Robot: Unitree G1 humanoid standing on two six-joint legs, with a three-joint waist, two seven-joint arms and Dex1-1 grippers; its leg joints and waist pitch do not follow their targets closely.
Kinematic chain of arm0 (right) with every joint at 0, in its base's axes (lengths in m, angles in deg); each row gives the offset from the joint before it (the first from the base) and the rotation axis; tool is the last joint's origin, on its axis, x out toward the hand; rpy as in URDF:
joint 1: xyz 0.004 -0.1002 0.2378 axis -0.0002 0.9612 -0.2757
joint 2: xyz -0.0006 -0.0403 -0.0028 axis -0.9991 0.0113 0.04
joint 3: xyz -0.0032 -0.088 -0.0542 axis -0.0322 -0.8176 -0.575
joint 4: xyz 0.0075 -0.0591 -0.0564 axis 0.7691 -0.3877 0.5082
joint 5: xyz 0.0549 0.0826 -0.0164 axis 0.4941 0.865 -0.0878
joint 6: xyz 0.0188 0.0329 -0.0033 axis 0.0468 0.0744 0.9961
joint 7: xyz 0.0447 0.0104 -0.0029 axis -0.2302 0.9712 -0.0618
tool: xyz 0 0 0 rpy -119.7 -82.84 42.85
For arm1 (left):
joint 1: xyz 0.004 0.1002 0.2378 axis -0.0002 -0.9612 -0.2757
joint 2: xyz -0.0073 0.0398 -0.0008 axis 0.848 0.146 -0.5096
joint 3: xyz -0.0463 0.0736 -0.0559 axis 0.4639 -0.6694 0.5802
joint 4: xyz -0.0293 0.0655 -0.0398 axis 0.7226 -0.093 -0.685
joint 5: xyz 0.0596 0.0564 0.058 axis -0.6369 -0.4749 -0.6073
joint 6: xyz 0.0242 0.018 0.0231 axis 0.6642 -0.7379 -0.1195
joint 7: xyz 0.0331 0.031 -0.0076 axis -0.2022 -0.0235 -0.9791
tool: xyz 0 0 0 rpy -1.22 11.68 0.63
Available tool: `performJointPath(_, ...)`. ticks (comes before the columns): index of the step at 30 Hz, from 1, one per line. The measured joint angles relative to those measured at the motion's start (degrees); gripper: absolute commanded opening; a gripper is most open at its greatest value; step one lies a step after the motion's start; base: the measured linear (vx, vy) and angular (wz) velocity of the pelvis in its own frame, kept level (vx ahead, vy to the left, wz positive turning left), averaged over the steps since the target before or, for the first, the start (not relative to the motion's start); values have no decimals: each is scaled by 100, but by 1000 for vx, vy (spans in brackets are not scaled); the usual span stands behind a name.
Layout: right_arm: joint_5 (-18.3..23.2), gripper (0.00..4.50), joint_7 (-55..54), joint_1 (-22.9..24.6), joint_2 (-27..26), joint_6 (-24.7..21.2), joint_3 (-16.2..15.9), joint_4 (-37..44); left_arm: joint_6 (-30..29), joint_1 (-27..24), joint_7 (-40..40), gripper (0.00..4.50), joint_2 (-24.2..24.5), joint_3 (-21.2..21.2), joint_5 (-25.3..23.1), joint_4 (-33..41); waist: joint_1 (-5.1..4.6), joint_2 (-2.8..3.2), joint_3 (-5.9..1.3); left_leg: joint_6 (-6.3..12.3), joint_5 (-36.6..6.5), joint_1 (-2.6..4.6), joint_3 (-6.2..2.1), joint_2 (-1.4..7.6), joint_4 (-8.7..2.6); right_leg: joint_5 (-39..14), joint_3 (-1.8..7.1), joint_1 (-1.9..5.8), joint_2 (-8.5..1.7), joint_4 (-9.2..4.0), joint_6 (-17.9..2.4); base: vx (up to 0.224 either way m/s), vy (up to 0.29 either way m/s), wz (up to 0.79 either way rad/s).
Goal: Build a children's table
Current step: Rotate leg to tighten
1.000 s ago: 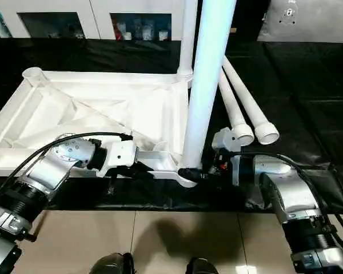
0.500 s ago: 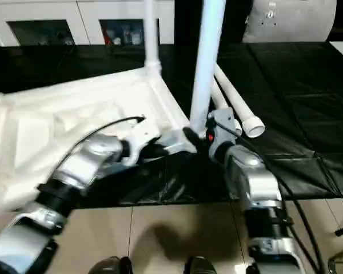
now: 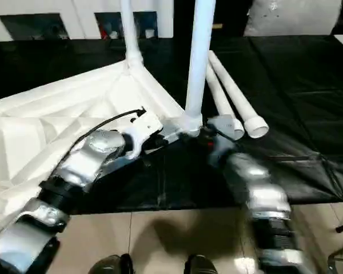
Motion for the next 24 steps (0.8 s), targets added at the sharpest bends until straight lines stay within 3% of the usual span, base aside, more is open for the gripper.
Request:
performJointPath(9,123,447,1723,172,1023,324,-120,236,1198,-331,1462,0,781,-220,290,62,83,2,-1,7,9,9,3,19,42,7,-7,11,3,45,-11,0,0,0)
performJointPath(14,145,447,2527,192,1376,654,-526,245,1654,-373,2164,0,1103,-397,410,94,167,-1,-2,9,10,9,16,21,61,16,0,16,-2,49,-14,0,0,0)
performJointPath(20,184,376,3182,121,1376,683,-821,192,1943,-371,2614,0,1241,-467,448,88,204,-21,-3,10,11,6,36,21,74,16,6,8,-14,67,-13,0,0,0)
performJointPath(24,183,356,3244,0,1365,724,-901,115,1979,-370,2690,0,1262,-507,475,85,212,-41,-4,11,11,5,45,24,76,13,9,-1,-15,78,-9,0,0,0)
